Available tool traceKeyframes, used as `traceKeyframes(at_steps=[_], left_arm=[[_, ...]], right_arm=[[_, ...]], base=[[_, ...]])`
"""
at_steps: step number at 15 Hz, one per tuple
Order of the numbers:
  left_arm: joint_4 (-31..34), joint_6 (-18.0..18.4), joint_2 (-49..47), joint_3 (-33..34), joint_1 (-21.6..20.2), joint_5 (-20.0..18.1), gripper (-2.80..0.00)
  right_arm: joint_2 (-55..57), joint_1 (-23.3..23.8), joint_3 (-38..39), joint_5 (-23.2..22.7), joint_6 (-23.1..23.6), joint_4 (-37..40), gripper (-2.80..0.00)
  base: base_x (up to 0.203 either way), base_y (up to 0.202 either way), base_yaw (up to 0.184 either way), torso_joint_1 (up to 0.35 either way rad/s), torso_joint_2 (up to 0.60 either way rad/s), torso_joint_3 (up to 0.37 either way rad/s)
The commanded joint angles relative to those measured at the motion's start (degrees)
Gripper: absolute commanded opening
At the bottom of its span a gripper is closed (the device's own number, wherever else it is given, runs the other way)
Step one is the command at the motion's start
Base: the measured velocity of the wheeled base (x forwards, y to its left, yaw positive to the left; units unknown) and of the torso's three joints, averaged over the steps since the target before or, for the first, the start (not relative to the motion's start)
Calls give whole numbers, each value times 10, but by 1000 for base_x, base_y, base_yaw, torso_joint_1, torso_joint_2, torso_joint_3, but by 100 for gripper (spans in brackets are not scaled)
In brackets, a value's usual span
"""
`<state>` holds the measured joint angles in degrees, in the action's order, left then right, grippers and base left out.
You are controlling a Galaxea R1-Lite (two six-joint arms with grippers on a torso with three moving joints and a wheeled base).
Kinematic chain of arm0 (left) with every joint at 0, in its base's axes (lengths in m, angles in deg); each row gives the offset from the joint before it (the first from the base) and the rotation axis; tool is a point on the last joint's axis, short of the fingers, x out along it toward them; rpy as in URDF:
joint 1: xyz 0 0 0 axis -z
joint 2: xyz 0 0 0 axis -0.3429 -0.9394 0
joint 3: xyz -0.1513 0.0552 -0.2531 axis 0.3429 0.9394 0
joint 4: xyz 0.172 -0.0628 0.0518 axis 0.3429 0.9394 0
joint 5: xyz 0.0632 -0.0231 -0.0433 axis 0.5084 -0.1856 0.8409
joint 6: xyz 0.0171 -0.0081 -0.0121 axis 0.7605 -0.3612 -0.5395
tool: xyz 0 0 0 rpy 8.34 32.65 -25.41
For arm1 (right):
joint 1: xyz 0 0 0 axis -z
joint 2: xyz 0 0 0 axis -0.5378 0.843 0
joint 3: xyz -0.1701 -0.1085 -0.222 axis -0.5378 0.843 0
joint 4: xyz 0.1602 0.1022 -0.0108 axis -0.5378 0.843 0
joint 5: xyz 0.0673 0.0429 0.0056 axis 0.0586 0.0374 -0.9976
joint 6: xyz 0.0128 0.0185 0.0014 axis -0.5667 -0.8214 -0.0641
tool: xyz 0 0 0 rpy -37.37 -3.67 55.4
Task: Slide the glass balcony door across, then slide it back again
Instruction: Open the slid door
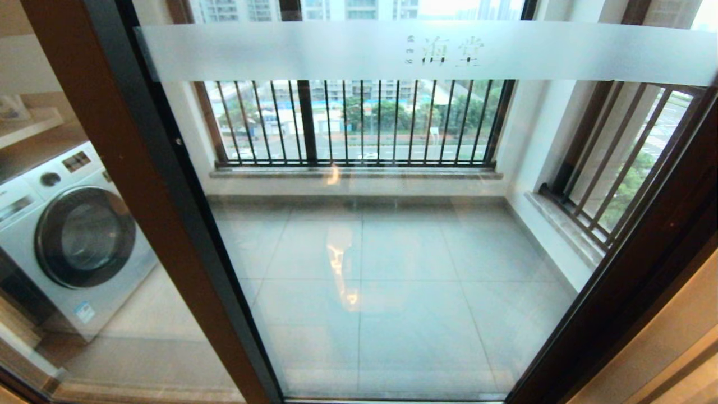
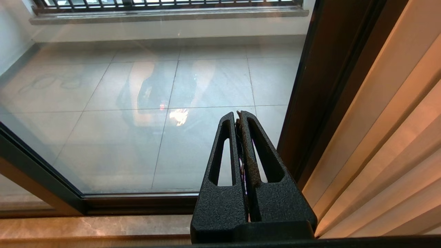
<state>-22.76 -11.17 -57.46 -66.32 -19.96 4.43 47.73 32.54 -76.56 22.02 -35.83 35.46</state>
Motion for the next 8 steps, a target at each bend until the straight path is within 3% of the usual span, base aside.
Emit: traceKeyframes(at_steps=[1, 8], left_arm=[[0, 0, -1, 0, 0, 0, -280], [0, 0, 0, 0, 0, 0, -280]], right_arm=[[1, 0, 0, 0, 0, 1, -280], [0, 0, 1, 0, 5, 0, -280]], base=[[0, 0, 0, 0, 0, 0], [0, 0, 0, 0, 0, 0]])
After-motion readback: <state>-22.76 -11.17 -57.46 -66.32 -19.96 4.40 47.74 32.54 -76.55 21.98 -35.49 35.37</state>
